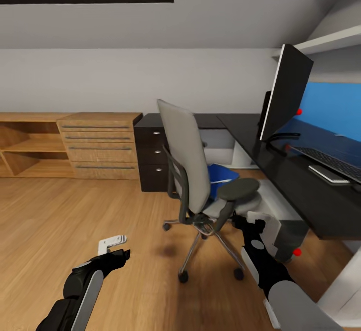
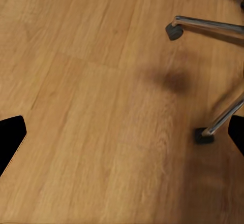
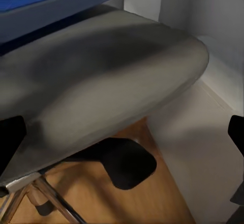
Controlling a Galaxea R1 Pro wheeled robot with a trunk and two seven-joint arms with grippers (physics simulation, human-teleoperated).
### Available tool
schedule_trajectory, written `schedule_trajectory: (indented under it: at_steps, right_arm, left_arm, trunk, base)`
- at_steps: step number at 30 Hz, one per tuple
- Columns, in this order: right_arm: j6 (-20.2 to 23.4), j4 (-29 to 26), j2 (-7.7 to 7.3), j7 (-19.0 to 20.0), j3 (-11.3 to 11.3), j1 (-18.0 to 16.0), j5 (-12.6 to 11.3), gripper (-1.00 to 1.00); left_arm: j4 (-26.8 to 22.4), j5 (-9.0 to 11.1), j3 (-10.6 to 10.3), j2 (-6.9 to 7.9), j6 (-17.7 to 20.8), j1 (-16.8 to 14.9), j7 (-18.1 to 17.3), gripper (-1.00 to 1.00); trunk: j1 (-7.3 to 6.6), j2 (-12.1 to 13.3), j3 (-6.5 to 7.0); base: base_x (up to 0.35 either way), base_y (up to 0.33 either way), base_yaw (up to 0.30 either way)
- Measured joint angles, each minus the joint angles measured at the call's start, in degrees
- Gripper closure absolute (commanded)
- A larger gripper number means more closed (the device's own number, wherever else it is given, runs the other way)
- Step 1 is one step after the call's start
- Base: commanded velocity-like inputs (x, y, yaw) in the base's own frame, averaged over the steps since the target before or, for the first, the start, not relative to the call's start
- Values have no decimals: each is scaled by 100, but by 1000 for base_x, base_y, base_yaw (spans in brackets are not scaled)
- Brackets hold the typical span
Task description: In the bedroom, organize the workspace by keeping the computer under the desk, ensuring the monitor is on the desk, placing the keyboard on the desk next to the monitor, placing the mouse on the desk next to the keyboard, moving the folder from the swivel chair onto the desk next to the mouse, stacking the notebook on top of the folder with the pen on top of the notebook, and positioning the swivel chair next to the desk.
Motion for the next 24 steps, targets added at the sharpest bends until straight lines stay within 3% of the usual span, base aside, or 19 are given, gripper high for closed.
schedule_trajectory:
  at_steps: [24]
  right_arm:
    - [-4,3,14,1,4,-2,13,-100]
  left_arm:
    - [75,-8,0,-7,0,0,-8,-100]
  trunk:
    - [0,0,19]
  base:
    - [0,0,269]
